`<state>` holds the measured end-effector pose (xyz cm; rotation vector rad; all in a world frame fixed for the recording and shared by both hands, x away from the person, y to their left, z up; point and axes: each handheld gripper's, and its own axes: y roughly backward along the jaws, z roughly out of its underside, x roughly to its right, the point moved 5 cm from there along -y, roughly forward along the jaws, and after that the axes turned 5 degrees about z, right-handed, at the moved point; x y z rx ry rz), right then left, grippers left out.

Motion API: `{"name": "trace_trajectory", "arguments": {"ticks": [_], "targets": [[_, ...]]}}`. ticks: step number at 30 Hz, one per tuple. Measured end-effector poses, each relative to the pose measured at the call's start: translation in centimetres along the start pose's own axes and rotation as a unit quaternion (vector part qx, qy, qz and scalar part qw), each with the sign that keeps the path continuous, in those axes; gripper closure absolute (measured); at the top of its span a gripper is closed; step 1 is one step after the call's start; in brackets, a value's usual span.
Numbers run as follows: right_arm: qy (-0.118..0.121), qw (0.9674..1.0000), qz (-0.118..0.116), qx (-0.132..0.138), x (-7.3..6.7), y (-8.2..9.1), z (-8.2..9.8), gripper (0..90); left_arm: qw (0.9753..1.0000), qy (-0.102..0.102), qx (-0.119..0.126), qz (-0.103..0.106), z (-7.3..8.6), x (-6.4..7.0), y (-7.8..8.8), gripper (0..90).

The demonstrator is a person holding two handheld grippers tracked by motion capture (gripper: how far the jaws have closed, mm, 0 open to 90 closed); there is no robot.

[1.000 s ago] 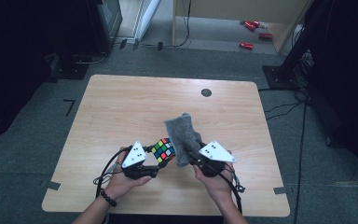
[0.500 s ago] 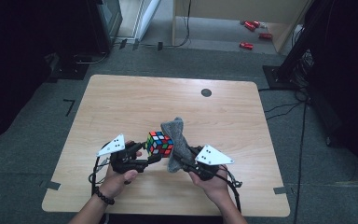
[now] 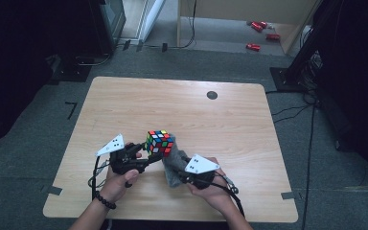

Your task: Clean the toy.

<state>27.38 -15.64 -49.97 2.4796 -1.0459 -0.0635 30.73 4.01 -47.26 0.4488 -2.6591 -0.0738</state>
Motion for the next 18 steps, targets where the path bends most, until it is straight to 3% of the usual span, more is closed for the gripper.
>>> {"name": "trace_trajectory", "arguments": {"ticks": [4,6,8,10,12,15,18], "targets": [[-0.027,0.9970,0.073,-0.005,2.8,0.5,0.8,56.6,0.9985,0.020,-0.039,-0.035,0.7,-1.0,-0.5,34.7],[-0.028,0.9957,0.087,-0.008,3.5,0.5,1.2,49.7,0.9976,0.022,-0.051,-0.041,1.0,-1.1,-0.7,34.6],[-0.030,0.9939,0.106,-0.006,4.2,0.5,1.3,37.2,0.9973,0.024,-0.055,-0.042,1.1,-1.1,-0.8,34.7],[-0.019,0.9925,0.121,0.008,4.4,0.9,1.0,29.1,0.9970,0.025,-0.059,-0.044,1.2,-1.1,-0.9,34.7],[-0.008,0.9923,0.120,0.028,4.4,1.3,0.6,27.8,0.9966,0.027,-0.063,-0.046,1.2,-1.2,-1.0,34.7],[0.012,0.9940,0.089,0.063,3.6,1.7,-0.2,26.9,0.9965,0.031,-0.064,-0.043,1.3,-1.2,-1.0,34.7],[0.040,0.9933,0.070,0.083,2.2,1.5,-0.6,26.4,0.9964,0.034,-0.069,-0.035,1.3,-1.0,-1.2,34.7]]}}
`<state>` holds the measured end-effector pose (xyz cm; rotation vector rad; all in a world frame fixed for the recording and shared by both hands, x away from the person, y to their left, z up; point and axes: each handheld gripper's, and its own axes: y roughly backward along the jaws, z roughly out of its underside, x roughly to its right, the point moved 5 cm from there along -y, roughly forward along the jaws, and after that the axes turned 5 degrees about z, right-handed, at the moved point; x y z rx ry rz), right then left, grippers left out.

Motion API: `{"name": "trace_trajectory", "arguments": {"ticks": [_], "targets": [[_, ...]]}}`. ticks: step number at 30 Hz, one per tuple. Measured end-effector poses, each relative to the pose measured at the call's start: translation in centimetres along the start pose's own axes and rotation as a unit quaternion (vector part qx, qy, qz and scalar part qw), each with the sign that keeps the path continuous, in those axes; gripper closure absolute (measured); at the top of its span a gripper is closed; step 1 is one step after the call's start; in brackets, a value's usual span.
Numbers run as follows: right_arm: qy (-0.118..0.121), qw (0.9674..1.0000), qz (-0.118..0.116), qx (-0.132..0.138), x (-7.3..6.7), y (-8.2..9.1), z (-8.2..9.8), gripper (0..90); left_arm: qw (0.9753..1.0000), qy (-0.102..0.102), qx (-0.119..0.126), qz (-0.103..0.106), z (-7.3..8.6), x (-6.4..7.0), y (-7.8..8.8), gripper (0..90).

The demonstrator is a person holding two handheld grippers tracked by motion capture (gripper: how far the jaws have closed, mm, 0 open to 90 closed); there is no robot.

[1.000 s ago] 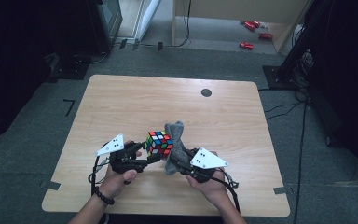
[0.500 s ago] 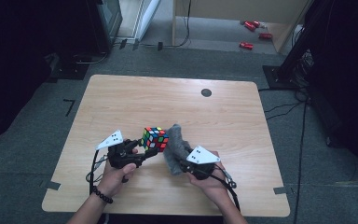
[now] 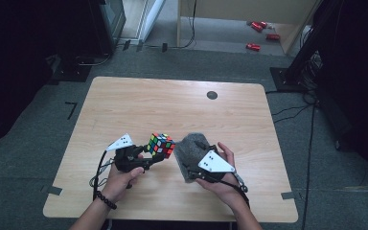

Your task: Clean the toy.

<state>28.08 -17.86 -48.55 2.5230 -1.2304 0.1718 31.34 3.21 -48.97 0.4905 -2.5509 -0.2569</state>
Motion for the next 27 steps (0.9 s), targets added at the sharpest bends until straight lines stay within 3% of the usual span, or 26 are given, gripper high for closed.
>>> {"name": "trace_trajectory", "arguments": {"ticks": [4,6,12,17,27], "targets": [[0.031,0.9990,-0.014,0.029,-1.7,-0.6,-0.1,26.1,0.9999,0.005,-0.013,0.010,0.0,0.3,-0.2,34.6],[0.053,0.9975,-0.010,0.046,-2.2,-0.9,0.1,26.1,0.9997,0.012,-0.018,0.014,0.1,0.3,-0.4,34.6],[0.088,0.9949,-0.013,0.046,-3.3,-1.6,0.7,25.3,0.9983,0.034,-0.030,0.037,0.3,0.6,-0.8,34.6],[0.107,0.9929,-0.001,0.051,-3.4,-1.9,0.8,25.6,0.9971,0.038,-0.047,0.045,0.5,0.9,-1.3,34.6],[0.153,0.9870,0.001,0.048,-3.8,-1.8,1.1,34.3,0.9934,0.065,-0.071,0.062,0.9,0.6,-1.6,34.1]]}}
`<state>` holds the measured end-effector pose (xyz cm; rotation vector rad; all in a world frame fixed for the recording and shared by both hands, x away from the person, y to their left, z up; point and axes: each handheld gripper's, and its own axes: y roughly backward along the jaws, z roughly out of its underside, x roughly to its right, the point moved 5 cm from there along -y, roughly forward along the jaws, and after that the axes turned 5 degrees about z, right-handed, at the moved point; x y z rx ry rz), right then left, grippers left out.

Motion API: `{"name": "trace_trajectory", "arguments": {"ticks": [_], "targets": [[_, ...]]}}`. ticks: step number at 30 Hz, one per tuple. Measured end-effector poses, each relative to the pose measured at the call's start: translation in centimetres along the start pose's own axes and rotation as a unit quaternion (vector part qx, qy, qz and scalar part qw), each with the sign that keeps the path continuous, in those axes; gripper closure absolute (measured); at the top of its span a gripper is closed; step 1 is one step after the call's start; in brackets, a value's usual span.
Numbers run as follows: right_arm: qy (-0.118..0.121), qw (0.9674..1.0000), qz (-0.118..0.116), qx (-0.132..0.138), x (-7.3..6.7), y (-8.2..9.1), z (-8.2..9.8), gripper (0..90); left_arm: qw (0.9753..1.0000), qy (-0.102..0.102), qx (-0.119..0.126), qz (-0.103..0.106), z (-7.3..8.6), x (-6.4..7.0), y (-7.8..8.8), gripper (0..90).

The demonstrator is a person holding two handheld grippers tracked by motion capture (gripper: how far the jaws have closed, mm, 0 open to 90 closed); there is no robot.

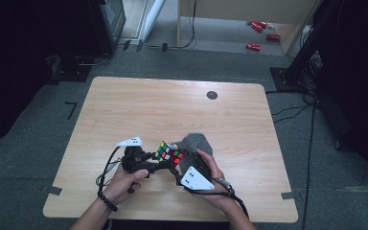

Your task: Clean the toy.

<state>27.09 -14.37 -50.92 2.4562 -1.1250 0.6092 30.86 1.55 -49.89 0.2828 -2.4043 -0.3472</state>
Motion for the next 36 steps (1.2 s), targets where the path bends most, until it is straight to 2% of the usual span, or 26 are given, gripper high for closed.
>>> {"name": "trace_trajectory", "arguments": {"ticks": [3,6,10,11,12,13,15,17,19,21,22,23,24,25,27,28,30,32,36], "targets": [[-0.008,1.0000,-0.002,0.002,0.2,0.1,-0.1,34.8,0.9999,-0.001,0.009,0.013,-0.2,0.2,0.2,28.9],[-0.022,0.9998,0.001,-0.005,0.7,0.2,0.1,34.8,0.9995,-0.020,0.022,0.008,-0.5,0.3,0.6,23.9],[-0.050,0.9984,0.013,-0.022,1.7,0.4,0.6,34.8,0.9981,-0.048,0.030,-0.022,-0.7,0.1,1.2,20.6],[-0.058,0.9979,0.016,-0.025,1.9,0.5,0.7,34.8,0.9972,-0.056,0.033,-0.036,-0.7,0.0,1.3,19.7],[-0.071,0.9969,0.018,-0.029,2.3,0.6,0.7,34.8,0.9947,-0.075,0.028,-0.065,-0.7,-0.1,1.2,19.2],[-0.085,0.9957,0.020,-0.032,2.6,0.7,0.7,34.8,0.9905,-0.099,0.019,-0.094,-0.6,-0.1,1.1,18.6],[-0.114,0.9925,0.023,-0.036,3.2,0.9,0.6,34.8,0.9811,-0.140,0.003,-0.134,-0.3,0.1,0.7,16.5],[-0.141,0.9890,0.025,-0.040,3.7,1.1,0.6,34.8,0.9734,-0.168,-0.004,-0.156,-0.1,0.3,0.3,16.2],[-0.165,0.9849,0.024,-0.045,4.1,1.2,0.5,34.9,0.9646,-0.193,-0.005,-0.180,0.1,0.4,0.1,15.9],[-0.203,0.9774,0.008,-0.057,4.3,1.4,0.4,34.9,0.9571,-0.215,-0.003,-0.195,0.2,0.5,-0.1,16.0],[-0.229,0.9712,-0.006,-0.064,4.3,1.5,0.2,34.9,0.9510,-0.230,0.000,-0.206,0.2,0.6,-0.1,16.4],[-0.254,0.9645,-0.022,-0.069,4.4,1.6,0.1,34.9,0.9465,-0.242,0.001,-0.214,0.2,0.7,-0.2,16.7],[-0.264,0.9615,-0.028,-0.072,4.4,1.6,-0.1,34.9,0.9403,-0.258,0.001,-0.222,0.3,0.8,-0.3,16.9],[-0.270,0.9593,-0.029,-0.076,4.3,1.6,-0.2,34.9,0.9354,-0.272,0.000,-0.227,0.4,1.0,-0.5,16.9],[-0.277,0.9571,-0.027,-0.082,4.2,1.5,-0.5,34.9,0.9259,-0.296,-0.005,-0.234,0.7,1.2,-0.9,16.9],[-0.284,0.9549,-0.027,-0.083,4.2,1.5,-0.6,34.9,0.9218,-0.306,-0.007,-0.238,0.8,1.2,-1.1,16.9],[-0.298,0.9503,-0.029,-0.085,4.0,1.5,-0.8,34.9,0.9161,-0.319,-0.013,-0.242,1.0,1.3,-1.4,16.9],[-0.306,0.9477,-0.030,-0.087,3.9,1.5,-1.0,34.9,0.9097,-0.333,-0.012,-0.248,1.1,1.4,-1.6,17.0],[-0.318,0.9428,-0.034,-0.093,3.6,1.4,-1.2,34.9,0.8936,-0.366,-0.009,-0.260,1.3,1.7,-1.8,17.0]]}}
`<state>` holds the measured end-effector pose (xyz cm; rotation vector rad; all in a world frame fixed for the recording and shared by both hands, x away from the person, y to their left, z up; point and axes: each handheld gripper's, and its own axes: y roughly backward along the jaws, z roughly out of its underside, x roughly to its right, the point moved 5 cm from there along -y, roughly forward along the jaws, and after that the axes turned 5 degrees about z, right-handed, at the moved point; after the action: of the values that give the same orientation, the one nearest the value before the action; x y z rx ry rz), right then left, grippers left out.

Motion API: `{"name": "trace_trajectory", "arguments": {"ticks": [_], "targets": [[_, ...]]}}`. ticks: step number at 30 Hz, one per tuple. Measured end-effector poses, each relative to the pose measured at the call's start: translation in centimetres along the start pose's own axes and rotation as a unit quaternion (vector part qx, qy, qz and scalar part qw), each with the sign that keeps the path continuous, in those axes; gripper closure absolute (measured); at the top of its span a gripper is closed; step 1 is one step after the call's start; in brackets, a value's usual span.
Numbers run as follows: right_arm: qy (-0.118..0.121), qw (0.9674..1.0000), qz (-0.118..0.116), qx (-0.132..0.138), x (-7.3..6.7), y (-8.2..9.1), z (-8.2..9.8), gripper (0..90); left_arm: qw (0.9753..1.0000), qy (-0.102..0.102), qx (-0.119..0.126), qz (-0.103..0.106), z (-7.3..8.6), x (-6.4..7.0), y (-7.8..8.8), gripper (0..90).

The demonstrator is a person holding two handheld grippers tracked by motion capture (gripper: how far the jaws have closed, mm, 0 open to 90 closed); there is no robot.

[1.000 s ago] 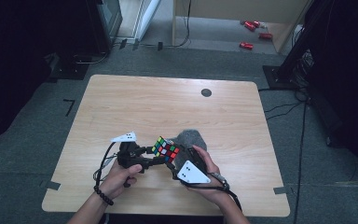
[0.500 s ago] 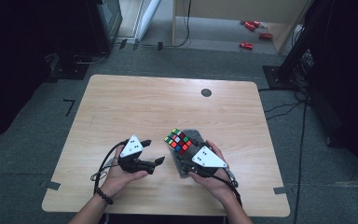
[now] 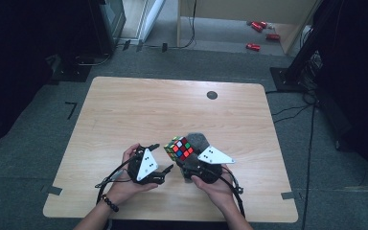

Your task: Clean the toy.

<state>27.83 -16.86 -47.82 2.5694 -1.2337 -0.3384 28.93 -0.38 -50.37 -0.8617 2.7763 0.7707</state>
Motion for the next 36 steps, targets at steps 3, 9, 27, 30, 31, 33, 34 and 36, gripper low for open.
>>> {"name": "trace_trajectory", "arguments": {"ticks": [3,9,27,30,31,33,34,36], "targets": [[-0.007,0.9999,-0.002,-0.010,-0.3,-0.2,0.1,34.9,0.9992,-0.037,-0.002,-0.017,-0.1,0.4,0.0,17.0],[-0.014,0.9995,-0.009,-0.028,-1.1,-0.6,0.4,34.8,0.9975,-0.067,0.008,-0.022,-0.3,1.1,-0.1,17.5],[-0.089,0.9947,-0.051,-0.011,1.2,0.2,-0.3,24.9,0.9996,0.017,0.019,0.010,0.3,-0.3,0.6,33.7],[-0.069,0.9975,-0.002,-0.017,3.0,0.2,0.3,27.1,0.9991,0.039,0.015,0.011,0.5,-0.7,0.6,33.7],[-0.062,0.9975,0.016,-0.030,3.6,-0.1,0.9,28.1,0.9989,0.043,0.013,0.012,0.5,-0.8,0.6,33.7],[-0.048,0.9967,0.041,-0.051,4.3,-0.6,1.9,29.6,0.9983,0.053,0.010,0.020,0.6,-0.8,0.6,33.7],[-0.041,0.9960,0.050,-0.061,4.5,-0.8,2.2,30.2,0.9980,0.058,0.010,0.024,0.5,-0.8,0.6,33.8],[-0.015,0.9929,0.070,-0.095,4.8,-1.6,3.3,31.3,0.9971,0.069,0.009,0.032,0.5,-0.8,0.7,33.8]]}}
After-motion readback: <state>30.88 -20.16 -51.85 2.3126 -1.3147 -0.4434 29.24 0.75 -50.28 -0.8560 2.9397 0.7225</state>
